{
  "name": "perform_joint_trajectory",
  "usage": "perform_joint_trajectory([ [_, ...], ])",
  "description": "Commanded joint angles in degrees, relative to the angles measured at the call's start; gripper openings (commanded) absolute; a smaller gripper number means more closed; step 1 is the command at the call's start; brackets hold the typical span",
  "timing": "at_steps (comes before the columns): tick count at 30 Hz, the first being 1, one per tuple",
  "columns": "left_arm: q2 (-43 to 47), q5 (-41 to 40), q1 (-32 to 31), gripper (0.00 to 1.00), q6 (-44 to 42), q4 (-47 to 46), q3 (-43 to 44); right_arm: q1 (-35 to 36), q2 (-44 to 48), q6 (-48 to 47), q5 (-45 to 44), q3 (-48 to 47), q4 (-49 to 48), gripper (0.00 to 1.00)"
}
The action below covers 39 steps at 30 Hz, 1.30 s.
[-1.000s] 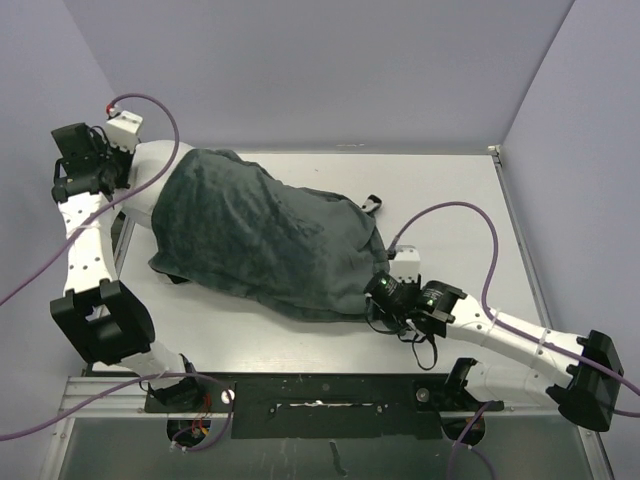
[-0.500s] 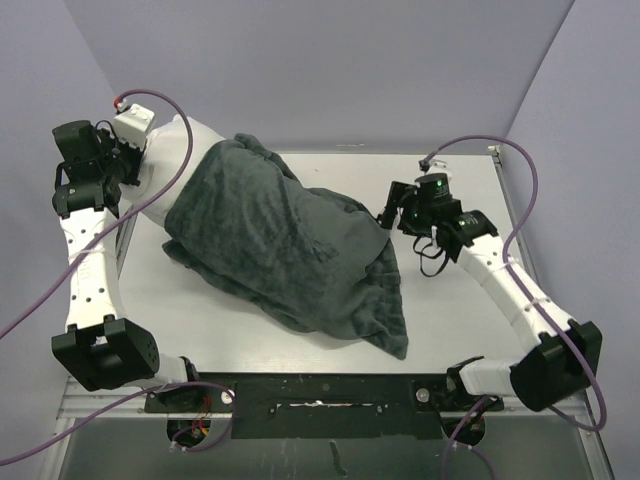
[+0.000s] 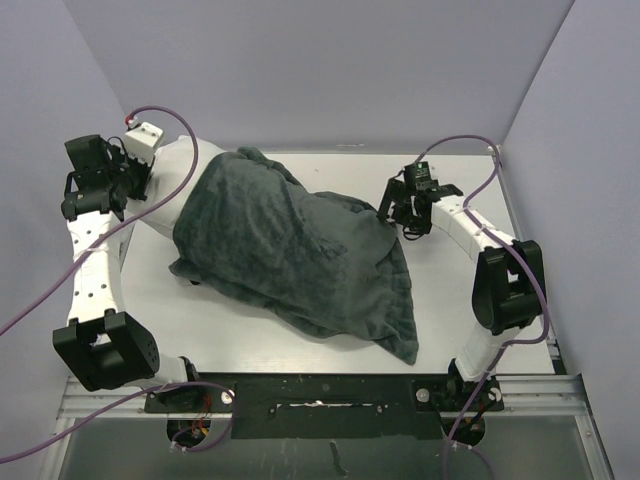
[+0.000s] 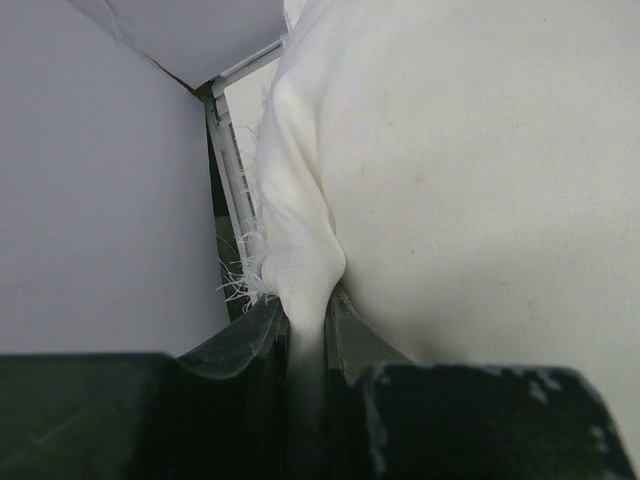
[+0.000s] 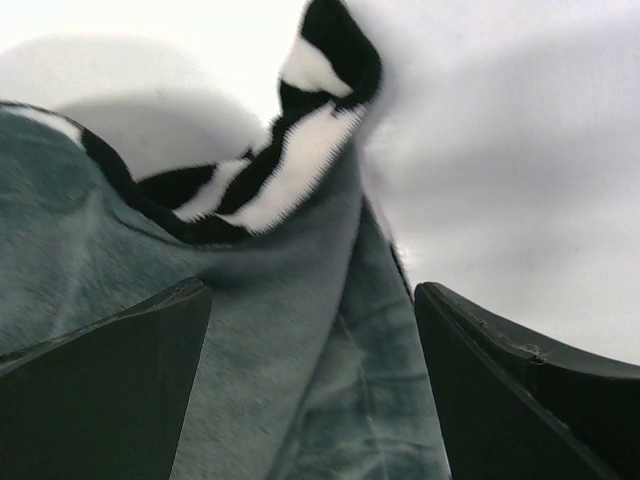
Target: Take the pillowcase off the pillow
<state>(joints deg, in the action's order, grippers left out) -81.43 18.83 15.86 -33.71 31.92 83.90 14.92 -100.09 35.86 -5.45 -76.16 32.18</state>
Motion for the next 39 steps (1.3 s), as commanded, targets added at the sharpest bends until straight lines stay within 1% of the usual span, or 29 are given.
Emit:
perform_joint_trajectory([
  [1,3.00,4.16,-0.39,0.00,-1.30,-2.84,-0.27,-0.50,-3.88,1.24,0.26,-5.38,-4.24,0.85],
  [6,2.83,3.23,-0.61,0.00,-1.77,-2.28,0.03,-1.30,-8.52,3.33,2.13,-7.67,-5.53,0.84],
  [8,2.82,2.82,-0.67,0.00,-1.82,-1.98,0.40,-1.29,-9.64,4.61,3.71,-6.82,-6.84,0.80],
  [9,2.89,2.70,-0.65,0.00,-1.83,-1.98,0.41,-1.30,-10.05,5.51,4.52,-6.15,-7.40,0.76],
  [10,3.06,2.56,-0.64,0.00,-1.77,-2.03,0.39,-1.30,-10.50,6.18,5.47,-5.44,-7.92,0.70],
  [11,3.25,2.50,-0.65,0.00,-1.71,-2.05,0.35,-1.24,-10.76,6.70,6.37,-4.65,-8.45,0.65],
  [15,3.79,2.46,-0.70,0.00,-1.37,-1.68,0.63,-1.40,-9.75,7.48,7.42,-2.01,-9.08,0.24],
  [16,3.94,2.54,-0.66,0.00,-1.53,-1.50,0.72,-1.55,-9.21,7.37,7.13,-2.03,-8.35,0.15],
  [18,4.29,2.40,-0.68,0.00,-2.25,-1.36,0.74,-2.20,-7.68,6.77,6.08,-2.31,-6.44,0.01],
  [23,4.04,1.09,0.27,0.00,-4.18,-1.08,1.20,-6.65,-2.72,5.24,5.37,-1.82,-2.00,0.00],
  [29,1.69,0.23,4.03,0.00,-5.75,-2.51,2.60,-15.83,4.20,3.37,5.65,2.15,2.67,0.00],
  [34,-1.65,2.53,8.91,0.00,-4.12,-2.14,7.07,-22.51,8.74,0.93,2.63,4.18,6.56,0.00],
  [39,-2.80,4.87,12.61,0.00,-3.66,-3.54,8.84,-27.35,11.73,-1.15,-0.39,5.65,8.84,0.00],
])
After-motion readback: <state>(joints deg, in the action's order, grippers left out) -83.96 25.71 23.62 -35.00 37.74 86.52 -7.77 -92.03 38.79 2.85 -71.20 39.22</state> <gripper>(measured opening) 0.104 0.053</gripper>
